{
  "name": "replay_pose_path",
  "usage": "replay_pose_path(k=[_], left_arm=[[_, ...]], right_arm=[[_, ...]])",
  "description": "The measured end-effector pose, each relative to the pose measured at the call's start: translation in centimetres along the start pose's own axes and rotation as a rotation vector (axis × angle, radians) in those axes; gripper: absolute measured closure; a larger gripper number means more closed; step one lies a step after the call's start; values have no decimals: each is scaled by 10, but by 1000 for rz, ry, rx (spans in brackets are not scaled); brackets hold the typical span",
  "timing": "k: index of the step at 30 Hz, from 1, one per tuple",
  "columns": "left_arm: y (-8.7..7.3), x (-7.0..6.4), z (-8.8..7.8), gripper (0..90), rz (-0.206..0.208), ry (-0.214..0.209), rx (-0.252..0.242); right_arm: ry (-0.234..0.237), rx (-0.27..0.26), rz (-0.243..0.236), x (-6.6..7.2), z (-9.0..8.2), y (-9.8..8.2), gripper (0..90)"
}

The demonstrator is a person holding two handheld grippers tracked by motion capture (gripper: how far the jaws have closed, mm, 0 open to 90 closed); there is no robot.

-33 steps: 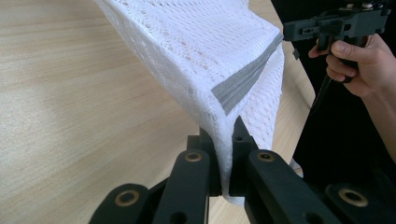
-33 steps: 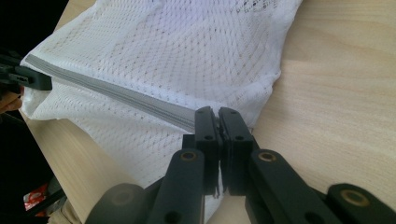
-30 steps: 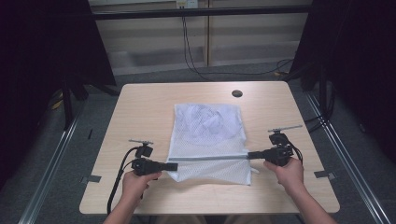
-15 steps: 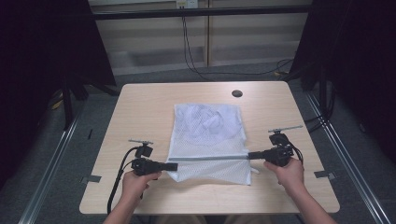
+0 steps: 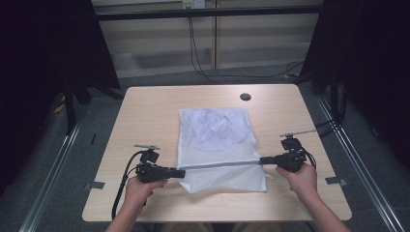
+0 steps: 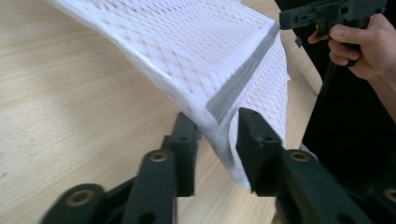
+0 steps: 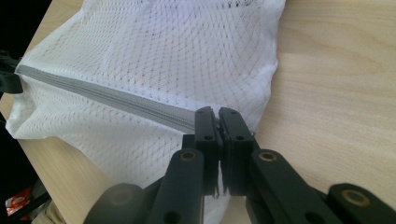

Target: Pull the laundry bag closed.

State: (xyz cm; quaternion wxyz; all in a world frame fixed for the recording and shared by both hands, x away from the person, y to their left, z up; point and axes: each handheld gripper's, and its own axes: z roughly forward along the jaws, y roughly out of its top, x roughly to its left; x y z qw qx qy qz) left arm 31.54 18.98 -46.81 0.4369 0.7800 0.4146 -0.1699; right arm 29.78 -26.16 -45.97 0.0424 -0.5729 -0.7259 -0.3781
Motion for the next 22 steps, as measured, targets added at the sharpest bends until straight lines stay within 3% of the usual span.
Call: replay_pose_path(k=[5,6,8,12,15,16,19,22], left_arm=[[1,-1,-1,627,27,55,-3],[1,-2,-2,562,26,69,-4],[1,-1,-3,524,32,94,-16],[2,-1,-7,393,51,145,-64],[2,-3,-9,256,122,210,-113],[2,-4,-10,228,129,219,-130],[2,-5,-11,181,158,245,-150],[2,-4,-10,157,168,262,-156]], right_arm=[[1,-9,-3,0,-1,-1,859],[-5,-18,-4,1,-2,-1,789],[-12,-22,-4,0,-3,0,698],[-27,-39,-15,0,-6,-1,586],[-41,-69,-43,1,-7,-2,447],[-48,-75,-49,1,-8,-3,413],[-70,-80,-74,1,-9,-4,320],[-85,-89,-87,0,-10,-7,292]])
